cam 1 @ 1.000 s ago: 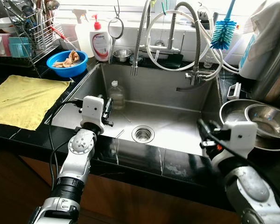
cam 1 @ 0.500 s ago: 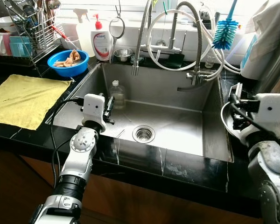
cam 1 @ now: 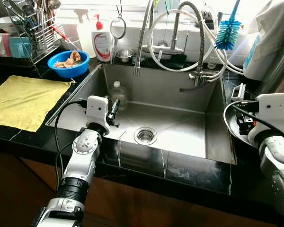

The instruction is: Kitchen organization

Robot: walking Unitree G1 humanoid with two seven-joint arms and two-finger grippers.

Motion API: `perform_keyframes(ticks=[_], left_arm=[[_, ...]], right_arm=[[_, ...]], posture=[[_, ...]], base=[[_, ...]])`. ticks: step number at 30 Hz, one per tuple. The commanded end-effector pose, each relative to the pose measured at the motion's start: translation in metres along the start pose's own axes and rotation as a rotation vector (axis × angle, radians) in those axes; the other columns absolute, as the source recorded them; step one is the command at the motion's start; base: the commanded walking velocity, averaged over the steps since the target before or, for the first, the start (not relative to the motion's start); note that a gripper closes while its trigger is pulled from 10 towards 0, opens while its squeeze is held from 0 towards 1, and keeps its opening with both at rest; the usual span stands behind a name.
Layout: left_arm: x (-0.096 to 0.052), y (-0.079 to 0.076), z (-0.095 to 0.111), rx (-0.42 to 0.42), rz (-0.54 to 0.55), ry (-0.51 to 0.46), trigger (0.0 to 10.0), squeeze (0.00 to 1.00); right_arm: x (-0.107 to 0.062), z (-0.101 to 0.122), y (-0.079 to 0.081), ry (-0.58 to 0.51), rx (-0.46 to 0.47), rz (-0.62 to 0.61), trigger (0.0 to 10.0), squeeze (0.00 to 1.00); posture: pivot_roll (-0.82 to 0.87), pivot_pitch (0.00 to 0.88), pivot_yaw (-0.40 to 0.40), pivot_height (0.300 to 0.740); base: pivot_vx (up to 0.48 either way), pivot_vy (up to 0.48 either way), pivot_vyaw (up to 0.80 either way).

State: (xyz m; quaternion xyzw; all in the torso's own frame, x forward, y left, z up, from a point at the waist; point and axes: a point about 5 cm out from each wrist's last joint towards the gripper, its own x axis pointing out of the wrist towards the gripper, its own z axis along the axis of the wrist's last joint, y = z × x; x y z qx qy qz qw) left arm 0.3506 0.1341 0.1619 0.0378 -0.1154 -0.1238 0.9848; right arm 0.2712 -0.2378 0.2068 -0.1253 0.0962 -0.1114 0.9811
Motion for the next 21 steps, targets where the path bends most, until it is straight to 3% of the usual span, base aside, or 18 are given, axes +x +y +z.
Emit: perform_keyframes(ticks=[1, 21], left_arm=[[0.001, -0.002, 0.002, -0.015, -0.010, -0.001, 10.0, 0.00], [0.002, -0.009, 0.001, -0.016, -0.056, 0.006, 10.0, 0.00]], right_arm=[[0.000, -0.002, -0.003, 0.025, 0.004, -0.011, 10.0, 0.00], [0.004, -0.025, -0.008, 0.185, 0.003, -0.022, 10.0, 0.00]], posture=[[-0.06, 0.000, 0.024, 0.740], [-0.07, 0.000, 0.042, 0.740]], base=[[0.000, 0.000, 0.00], [0.000, 0.000, 0.00]])
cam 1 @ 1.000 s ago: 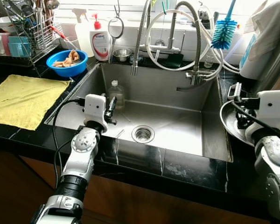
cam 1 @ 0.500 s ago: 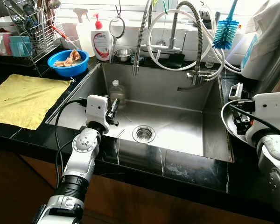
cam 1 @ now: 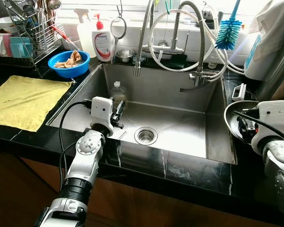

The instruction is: Kitchen organization

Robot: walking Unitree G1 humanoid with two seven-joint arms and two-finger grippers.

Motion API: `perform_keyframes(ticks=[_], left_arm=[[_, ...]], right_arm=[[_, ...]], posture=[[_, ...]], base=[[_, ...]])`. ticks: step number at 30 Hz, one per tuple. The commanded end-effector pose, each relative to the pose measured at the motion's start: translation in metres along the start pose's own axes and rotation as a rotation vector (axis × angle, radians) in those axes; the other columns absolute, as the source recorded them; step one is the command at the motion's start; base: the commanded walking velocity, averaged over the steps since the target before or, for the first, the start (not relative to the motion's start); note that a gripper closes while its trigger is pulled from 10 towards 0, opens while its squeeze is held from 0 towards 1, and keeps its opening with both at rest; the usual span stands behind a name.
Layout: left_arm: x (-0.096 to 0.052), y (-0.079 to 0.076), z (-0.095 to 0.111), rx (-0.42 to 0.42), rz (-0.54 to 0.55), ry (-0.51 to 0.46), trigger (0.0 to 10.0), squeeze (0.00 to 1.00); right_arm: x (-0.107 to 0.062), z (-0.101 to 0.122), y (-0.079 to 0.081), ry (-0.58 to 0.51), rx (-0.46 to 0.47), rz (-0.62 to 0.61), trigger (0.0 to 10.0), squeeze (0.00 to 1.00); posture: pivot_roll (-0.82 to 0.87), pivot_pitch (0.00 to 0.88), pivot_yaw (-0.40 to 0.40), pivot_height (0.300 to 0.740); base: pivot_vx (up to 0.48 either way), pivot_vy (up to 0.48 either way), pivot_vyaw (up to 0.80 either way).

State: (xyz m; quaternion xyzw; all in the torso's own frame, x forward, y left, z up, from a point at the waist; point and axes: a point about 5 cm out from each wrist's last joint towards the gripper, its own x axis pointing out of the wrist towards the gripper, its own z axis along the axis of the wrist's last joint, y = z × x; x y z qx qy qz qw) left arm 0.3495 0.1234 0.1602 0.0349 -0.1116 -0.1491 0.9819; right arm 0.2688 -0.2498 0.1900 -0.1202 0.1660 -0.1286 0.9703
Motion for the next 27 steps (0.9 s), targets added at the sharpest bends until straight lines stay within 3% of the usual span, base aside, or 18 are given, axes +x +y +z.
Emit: perform_keyframes(ticks=[1, 14, 15, 16, 17, 27], left_arm=[[0.001, 0.001, 0.002, -0.004, -0.005, 0.001, 10.0, 0.00], [0.004, 0.002, 0.006, -0.007, -0.001, -0.009, 10.0, 0.00], [0.004, 0.002, 0.007, -0.006, -0.001, -0.010, 10.0, 0.00], [0.004, 0.002, 0.007, -0.006, -0.001, -0.010, 10.0, 0.00], [0.005, 0.003, 0.007, -0.006, 0.000, -0.010, 10.0, 0.00], [0.011, 0.003, 0.013, 0.001, -0.004, -0.025, 10.0, 0.00]], right_arm=[[0.002, -0.006, -0.001, 0.040, 0.007, -0.004, 10.0, 0.00], [0.007, -0.003, -0.005, 0.048, 0.002, -0.021, 10.0, 0.00], [0.007, -0.003, -0.008, 0.047, 0.005, -0.037, 3.3, 0.00], [0.007, -0.003, -0.008, 0.047, 0.005, -0.037, 3.3, 0.00], [0.007, -0.003, -0.010, 0.046, 0.008, -0.050, 0.0, 0.00], [0.010, -0.001, -0.012, 0.038, 0.031, -0.071, 0.0, 0.00]], posture=[[-0.07, 0.000, 0.042, 0.740], [-0.06, 0.000, 0.046, 0.740], [-0.06, 0.000, 0.047, 0.740], [-0.06, 0.000, 0.047, 0.740], [-0.06, 0.000, 0.047, 0.740], [-0.05, 0.000, 0.056, 0.740]], base=[[0.000, 0.000, 0.00], [0.000, 0.000, 0.00], [0.000, 0.000, 0.00], [0.000, 0.000, 0.00], [0.000, 0.000, 0.00], [0.000, 0.000, 0.00]])
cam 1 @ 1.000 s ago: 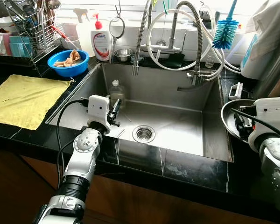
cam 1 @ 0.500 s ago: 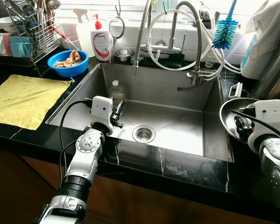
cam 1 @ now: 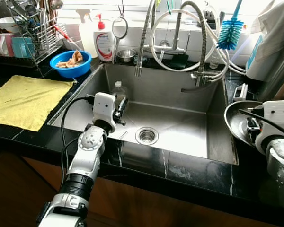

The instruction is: Kitchen organization

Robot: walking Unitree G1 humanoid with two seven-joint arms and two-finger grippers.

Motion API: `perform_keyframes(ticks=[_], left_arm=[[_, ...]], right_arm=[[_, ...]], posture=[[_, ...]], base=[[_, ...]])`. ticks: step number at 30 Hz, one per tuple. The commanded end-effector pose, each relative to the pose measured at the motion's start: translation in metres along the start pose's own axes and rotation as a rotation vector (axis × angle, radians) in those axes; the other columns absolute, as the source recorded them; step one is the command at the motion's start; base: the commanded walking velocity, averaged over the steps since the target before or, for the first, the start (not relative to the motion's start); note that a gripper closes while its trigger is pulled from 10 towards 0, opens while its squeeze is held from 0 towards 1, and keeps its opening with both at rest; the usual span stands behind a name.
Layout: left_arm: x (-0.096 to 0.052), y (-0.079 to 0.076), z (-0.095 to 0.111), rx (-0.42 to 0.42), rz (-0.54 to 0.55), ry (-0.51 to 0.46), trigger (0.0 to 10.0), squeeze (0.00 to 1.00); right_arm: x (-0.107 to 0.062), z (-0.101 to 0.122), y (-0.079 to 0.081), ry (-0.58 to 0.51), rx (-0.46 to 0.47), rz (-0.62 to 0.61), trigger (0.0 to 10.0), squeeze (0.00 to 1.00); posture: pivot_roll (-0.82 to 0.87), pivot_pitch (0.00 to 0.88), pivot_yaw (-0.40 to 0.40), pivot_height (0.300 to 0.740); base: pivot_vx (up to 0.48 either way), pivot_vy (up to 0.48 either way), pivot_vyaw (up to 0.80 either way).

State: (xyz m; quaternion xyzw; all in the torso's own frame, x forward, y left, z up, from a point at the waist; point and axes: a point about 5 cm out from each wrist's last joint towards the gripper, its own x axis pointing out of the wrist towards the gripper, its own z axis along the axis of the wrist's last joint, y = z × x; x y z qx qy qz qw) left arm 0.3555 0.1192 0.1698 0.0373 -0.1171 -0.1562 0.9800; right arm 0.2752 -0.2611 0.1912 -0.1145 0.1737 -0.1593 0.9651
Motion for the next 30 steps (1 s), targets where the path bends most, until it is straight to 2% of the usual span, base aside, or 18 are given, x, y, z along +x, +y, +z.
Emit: perform_keyframes(ticks=[1, 16, 22, 23, 24, 30], left_arm=[[0.003, 0.005, 0.005, -0.001, 0.011, -0.015, 10.0, 0.00], [0.006, 0.006, 0.008, 0.001, 0.017, -0.025, 10.0, 0.00], [0.007, 0.005, 0.009, -0.013, 0.016, -0.031, 10.0, 0.00], [0.007, 0.005, 0.009, -0.013, 0.014, -0.030, 10.0, 0.00], [0.007, 0.004, 0.009, -0.013, 0.012, -0.030, 10.0, 0.00], [0.006, 0.002, 0.007, -0.022, 0.009, -0.029, 10.0, 0.00]], right_arm=[[0.002, -0.002, -0.002, 0.011, 0.016, -0.016, 0.0, 0.00], [0.001, 0.007, -0.002, -0.030, 0.033, -0.031, 0.0, 0.00], [-0.003, 0.022, 0.000, -0.094, 0.040, -0.015, 0.0, 0.00], [-0.004, 0.024, 0.001, -0.097, 0.031, -0.015, 3.8, 0.00], [-0.005, 0.025, 0.001, -0.101, 0.024, -0.012, 10.0, 0.00], [-0.007, 0.029, 0.004, -0.107, 0.006, -0.002, 10.0, 0.00]], posture=[[-0.05, 0.000, 0.057, 0.740], [-0.04, 0.000, 0.059, 0.740], [-0.05, 0.000, 0.058, 0.740], [-0.05, 0.000, 0.057, 0.740], [-0.05, 0.000, 0.057, 0.740], [-0.05, 0.000, 0.050, 0.740]], base=[[0.000, 0.000, 0.00], [0.000, 0.000, 0.00], [0.000, 0.000, 0.00], [0.000, 0.000, 0.00], [0.000, 0.000, 0.00], [0.000, 0.000, 0.00]])
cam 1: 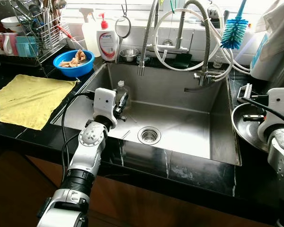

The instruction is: Kitchen organization

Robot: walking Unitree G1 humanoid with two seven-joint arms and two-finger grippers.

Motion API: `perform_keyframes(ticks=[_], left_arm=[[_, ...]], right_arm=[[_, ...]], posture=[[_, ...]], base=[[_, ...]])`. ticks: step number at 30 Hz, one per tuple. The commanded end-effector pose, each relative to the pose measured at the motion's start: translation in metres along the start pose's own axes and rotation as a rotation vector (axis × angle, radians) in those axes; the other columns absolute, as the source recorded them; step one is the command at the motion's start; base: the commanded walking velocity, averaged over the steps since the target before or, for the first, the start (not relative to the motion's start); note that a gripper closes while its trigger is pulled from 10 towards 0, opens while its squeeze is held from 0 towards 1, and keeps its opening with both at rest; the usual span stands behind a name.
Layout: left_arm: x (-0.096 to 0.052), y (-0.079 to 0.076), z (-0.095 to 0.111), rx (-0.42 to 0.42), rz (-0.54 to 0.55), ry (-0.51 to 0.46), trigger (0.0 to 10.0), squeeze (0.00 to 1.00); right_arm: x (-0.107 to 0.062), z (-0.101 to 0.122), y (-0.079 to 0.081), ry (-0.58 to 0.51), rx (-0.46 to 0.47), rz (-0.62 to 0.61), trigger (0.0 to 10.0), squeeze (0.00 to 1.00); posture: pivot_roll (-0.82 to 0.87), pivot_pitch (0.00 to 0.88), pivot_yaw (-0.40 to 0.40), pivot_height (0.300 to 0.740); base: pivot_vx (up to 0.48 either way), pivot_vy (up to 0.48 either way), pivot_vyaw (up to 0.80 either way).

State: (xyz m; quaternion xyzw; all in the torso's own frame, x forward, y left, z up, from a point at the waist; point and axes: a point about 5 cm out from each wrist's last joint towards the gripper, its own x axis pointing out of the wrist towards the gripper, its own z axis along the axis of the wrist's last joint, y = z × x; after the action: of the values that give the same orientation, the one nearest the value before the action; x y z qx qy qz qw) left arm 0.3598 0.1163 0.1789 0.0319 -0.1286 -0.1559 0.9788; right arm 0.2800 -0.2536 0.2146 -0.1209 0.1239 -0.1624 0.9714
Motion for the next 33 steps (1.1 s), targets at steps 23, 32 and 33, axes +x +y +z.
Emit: perform_keyframes(ticks=[23, 32, 33], left_arm=[[-0.002, 0.008, -0.001, -0.052, 0.050, -0.012, 10.0, 0.00], [-0.001, 0.011, 0.000, -0.033, 0.063, -0.008, 10.0, 0.00], [-0.001, 0.012, 0.000, -0.029, 0.065, -0.007, 10.0, 0.00]], right_arm=[[-0.026, 0.072, 0.048, -0.376, 0.120, 0.309, 10.0, 0.00], [-0.054, 0.081, 0.124, -0.372, 0.372, 0.776, 10.0, 0.00], [-0.056, 0.076, 0.131, -0.346, 0.384, 0.838, 10.0, 0.00]], posture=[[-0.05, 0.000, 0.044, 0.740], [-0.05, 0.000, 0.042, 0.740], [-0.05, 0.000, 0.043, 0.740]], base=[[0.000, 0.000, 0.00], [0.000, 0.000, 0.00], [0.000, 0.000, 0.00]])
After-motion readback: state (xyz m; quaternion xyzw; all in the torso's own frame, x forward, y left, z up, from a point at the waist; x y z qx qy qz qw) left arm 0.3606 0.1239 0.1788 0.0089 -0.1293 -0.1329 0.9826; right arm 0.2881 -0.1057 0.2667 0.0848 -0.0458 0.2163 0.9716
